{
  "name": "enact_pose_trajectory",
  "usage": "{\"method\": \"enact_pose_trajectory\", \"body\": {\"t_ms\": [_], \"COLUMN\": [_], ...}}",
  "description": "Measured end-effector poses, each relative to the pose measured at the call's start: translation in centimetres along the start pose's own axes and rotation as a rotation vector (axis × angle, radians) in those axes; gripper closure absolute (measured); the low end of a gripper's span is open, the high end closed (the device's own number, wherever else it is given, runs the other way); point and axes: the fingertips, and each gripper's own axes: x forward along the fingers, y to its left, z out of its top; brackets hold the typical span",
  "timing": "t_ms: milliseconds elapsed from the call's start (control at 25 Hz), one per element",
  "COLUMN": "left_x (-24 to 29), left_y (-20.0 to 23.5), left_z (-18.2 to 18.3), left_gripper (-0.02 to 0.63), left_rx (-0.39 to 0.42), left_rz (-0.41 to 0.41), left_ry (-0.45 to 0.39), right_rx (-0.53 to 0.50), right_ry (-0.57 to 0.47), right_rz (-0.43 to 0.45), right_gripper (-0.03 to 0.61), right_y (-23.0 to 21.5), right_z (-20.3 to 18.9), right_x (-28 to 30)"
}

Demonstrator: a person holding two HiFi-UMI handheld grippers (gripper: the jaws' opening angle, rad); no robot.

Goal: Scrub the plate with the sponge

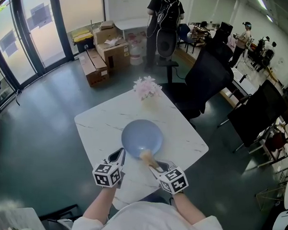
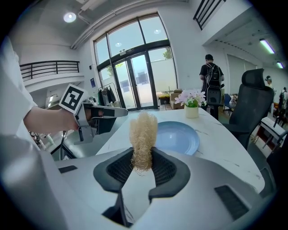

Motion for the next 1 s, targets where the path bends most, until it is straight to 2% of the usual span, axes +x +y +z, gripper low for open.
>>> {"method": "enact_pose_trajectory", "body": {"t_ms": [600, 1000], "left_x": [-6.0, -7.8], "left_y": [-3.2, -4.5], "left_z": [-2.1, -2.9], "left_gripper": [0.581, 0.581], "left_rx": [0.082, 0.090], "left_rz": [-0.065, -0.083], "left_ry": [-0.022, -0.032], "right_rx": [-0.009, -0.007], "right_ry": [-0.113, -0.128], "right_rz": [-0.145, -0.201], "right_gripper": [0.457, 0.459], "right_y": [2.8, 3.5], "right_z": [-1.0, -2.1], "right_x": [-3.8, -5.3]}}
